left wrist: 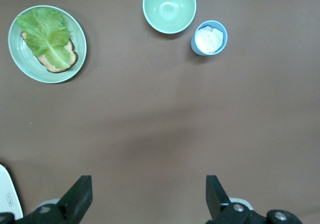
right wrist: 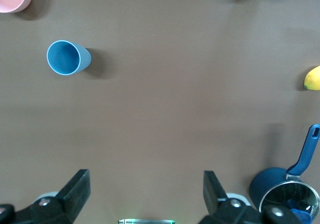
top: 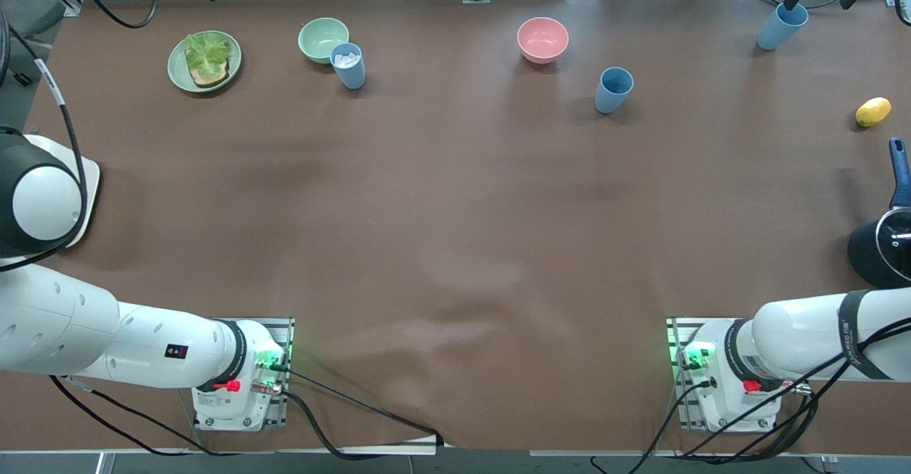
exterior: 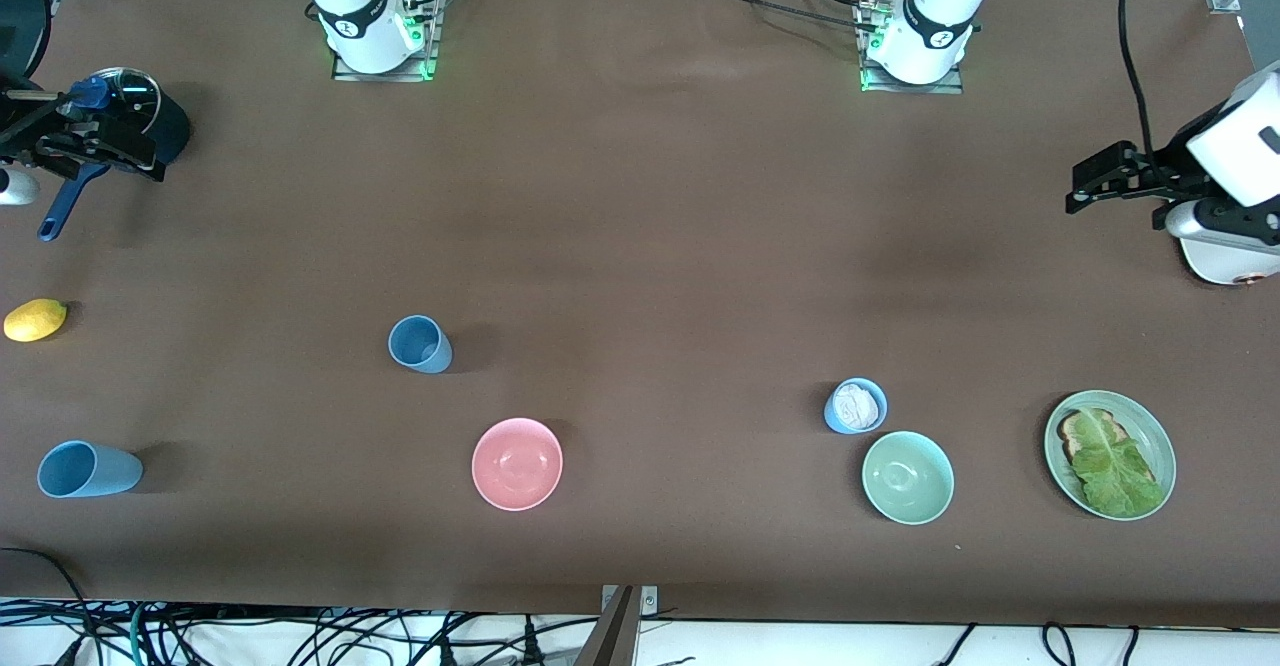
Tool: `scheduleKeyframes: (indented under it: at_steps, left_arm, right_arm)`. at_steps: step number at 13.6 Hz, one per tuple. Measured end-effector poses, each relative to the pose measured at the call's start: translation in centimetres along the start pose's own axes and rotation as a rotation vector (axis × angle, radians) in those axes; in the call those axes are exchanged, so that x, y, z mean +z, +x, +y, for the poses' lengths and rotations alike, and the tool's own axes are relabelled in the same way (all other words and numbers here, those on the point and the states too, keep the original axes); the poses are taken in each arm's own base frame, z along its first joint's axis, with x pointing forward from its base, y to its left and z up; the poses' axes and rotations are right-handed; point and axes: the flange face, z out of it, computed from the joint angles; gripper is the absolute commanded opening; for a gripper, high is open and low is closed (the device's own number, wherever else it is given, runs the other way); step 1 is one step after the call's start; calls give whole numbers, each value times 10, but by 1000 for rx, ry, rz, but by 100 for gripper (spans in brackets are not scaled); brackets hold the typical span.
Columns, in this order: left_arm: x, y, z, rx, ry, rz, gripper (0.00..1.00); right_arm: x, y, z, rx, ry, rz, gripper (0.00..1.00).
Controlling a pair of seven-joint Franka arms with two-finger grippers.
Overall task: Stack blue cups with both arms
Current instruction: 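Reach the left gripper over the small tissue-filled blue cup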
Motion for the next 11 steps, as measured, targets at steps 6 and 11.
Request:
scheduleKeyframes:
  at_steps: [6, 11]
  left_arm:
    - [30, 27, 24, 41, 7, -41, 100]
    - [86, 51, 19, 32, 7, -134, 100]
  right_arm:
    - [1, -1, 6, 11, 2, -8, 100]
    - [1, -1, 6, 11, 2, -9, 100]
